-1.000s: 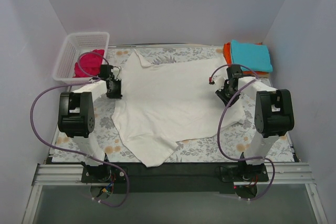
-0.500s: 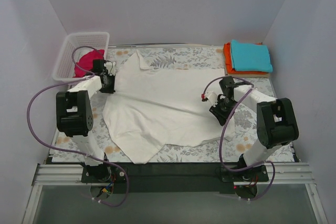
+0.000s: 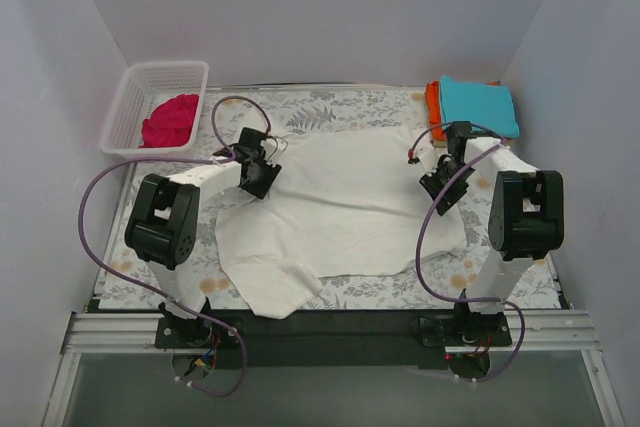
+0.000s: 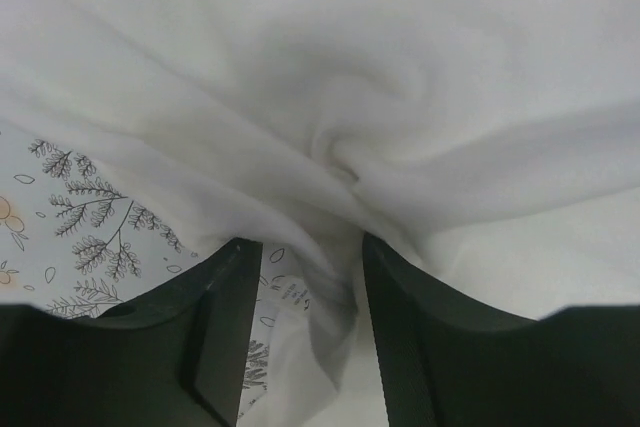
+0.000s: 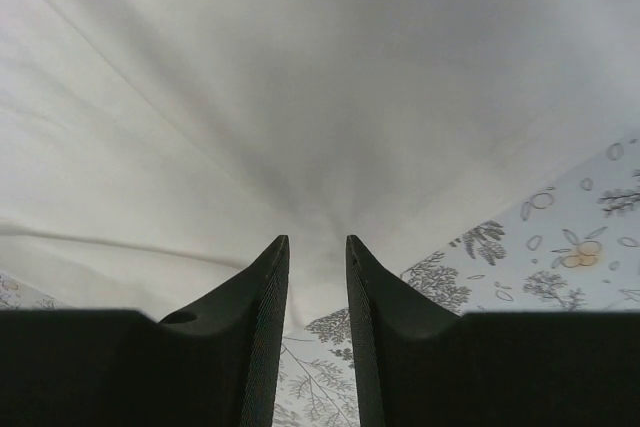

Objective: Fold and stack the t-shirts
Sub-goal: Flatten the tshirt out

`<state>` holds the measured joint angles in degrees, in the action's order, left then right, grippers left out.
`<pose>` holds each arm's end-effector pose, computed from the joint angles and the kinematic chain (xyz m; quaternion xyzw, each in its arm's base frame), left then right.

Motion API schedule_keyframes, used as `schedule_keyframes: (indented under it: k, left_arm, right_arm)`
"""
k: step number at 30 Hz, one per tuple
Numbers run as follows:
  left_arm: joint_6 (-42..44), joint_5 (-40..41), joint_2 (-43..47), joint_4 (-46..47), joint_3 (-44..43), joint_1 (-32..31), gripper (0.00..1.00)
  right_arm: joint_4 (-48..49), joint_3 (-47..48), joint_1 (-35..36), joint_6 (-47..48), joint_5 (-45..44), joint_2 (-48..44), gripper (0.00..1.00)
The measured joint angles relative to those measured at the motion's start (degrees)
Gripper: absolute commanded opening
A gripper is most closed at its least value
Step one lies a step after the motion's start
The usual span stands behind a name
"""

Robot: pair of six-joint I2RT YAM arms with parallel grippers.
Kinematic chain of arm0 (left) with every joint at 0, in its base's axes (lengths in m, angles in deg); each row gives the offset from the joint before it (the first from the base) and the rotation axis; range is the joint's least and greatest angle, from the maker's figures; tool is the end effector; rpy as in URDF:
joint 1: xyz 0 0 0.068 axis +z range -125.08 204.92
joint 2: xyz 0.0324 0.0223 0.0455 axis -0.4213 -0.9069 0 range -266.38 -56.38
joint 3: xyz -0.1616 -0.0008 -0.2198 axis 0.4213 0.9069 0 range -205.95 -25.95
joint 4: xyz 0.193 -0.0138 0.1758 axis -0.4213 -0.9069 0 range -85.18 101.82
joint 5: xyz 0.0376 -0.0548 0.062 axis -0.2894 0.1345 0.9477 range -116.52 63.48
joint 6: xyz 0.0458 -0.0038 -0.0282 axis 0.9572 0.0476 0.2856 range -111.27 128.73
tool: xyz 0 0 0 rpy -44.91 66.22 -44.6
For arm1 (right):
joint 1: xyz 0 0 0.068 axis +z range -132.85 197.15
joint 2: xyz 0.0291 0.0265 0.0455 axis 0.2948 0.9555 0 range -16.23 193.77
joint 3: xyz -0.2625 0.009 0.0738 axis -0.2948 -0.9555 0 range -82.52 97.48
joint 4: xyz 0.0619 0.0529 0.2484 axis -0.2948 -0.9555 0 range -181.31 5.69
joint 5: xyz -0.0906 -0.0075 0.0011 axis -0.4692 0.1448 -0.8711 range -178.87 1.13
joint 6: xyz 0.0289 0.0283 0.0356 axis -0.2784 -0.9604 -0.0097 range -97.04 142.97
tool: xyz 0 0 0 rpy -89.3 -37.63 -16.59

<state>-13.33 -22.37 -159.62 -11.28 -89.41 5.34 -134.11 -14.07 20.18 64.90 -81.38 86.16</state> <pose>0.3373 -0.1173 0.1624 -0.0295 0.9711 -0.0504 0.2315 0.3246 0.0219 0.1757 -0.3844 0.9193 0.0434 0.0730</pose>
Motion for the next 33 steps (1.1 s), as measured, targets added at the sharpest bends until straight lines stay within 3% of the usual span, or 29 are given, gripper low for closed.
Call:
schedule_keyframes:
  k: [9, 15, 22, 25, 33]
  left_arm:
    - [-5.6, -8.6, 6.8, -0.6, -3.3, 9.7, 0.41]
    - [-10.7, -11.4, 5.0, 0.9, -8.6, 15.8, 0.36]
    - [-16.1, -13.1, -3.0, -0.3, -10.1, 17.2, 0.32]
    - [-17.7, -13.7, -5.2, -0.9, -10.1, 17.2, 0.24]
    - [-19.6, -14.3, -5.8, -0.5, -7.1, 17.2, 0.22]
  right_arm:
    - [-1.8, 11.7, 0.4, -1.9, 3.5, 0.4, 0.29]
    - [-1.8, 16.7, 0.6, -3.9, 4.6, 4.8, 0.26]
    - [-1.7, 18.8, 1.1, -5.9, 4.7, 10.5, 0.24]
    - [-0.9, 20.1, 1.4, -6.6, 4.6, 12.8, 0.24]
    - [-0.6, 20.4, 2.0, -7.5, 4.4, 13.6, 0.24]
